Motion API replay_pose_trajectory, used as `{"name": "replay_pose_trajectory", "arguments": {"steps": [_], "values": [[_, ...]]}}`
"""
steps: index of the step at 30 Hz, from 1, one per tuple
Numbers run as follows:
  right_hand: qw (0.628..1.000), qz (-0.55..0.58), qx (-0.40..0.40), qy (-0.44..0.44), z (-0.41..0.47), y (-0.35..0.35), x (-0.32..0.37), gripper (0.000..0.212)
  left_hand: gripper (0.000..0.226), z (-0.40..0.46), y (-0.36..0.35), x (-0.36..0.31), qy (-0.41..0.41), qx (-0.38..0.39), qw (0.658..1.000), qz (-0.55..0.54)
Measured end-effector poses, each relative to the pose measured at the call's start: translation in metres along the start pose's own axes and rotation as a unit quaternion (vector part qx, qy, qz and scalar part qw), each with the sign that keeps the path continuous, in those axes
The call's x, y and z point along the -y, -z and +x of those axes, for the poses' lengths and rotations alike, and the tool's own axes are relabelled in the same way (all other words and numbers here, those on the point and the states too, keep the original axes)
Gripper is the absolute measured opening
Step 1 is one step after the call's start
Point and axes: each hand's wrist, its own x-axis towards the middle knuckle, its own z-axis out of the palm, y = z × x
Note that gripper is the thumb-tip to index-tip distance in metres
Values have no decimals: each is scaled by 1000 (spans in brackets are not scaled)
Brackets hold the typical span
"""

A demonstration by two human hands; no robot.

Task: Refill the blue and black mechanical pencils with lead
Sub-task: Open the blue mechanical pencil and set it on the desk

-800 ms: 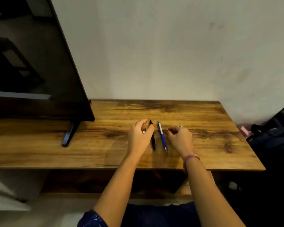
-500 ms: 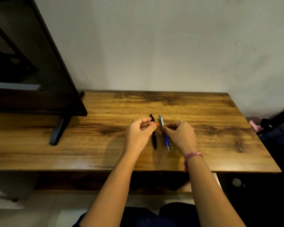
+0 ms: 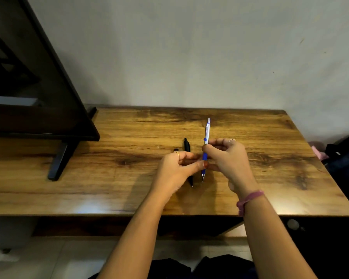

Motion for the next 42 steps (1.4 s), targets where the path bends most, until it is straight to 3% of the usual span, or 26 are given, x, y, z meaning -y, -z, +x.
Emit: {"name": "replay_pose_trajectory", "arguments": {"steps": [5, 10, 15, 22, 27, 42], "values": [[996, 71, 47, -8, -5, 8, 11, 11, 14, -1, -3, -5, -28, -4, 1000, -10], [989, 116, 83, 38, -4, 14, 20, 22, 14, -8, -8, -12, -66, 14, 998, -9], [965, 249, 72, 45, -1, 15, 31, 22, 15, -11, -11, -15, -77, 1, 997, 7], [967, 235, 74, 66, -4, 13, 34, 21, 13, -12, -10, -15, -81, -10, 995, 56], [961, 266, 44, 67, -2, 11, 32, 8, 12, -13, -14, -16, -79, -17, 994, 69], [922, 387, 8, -6, -4, -10, 38, 20, 15, -15, -16, -19, -67, -29, 996, 59]]}}
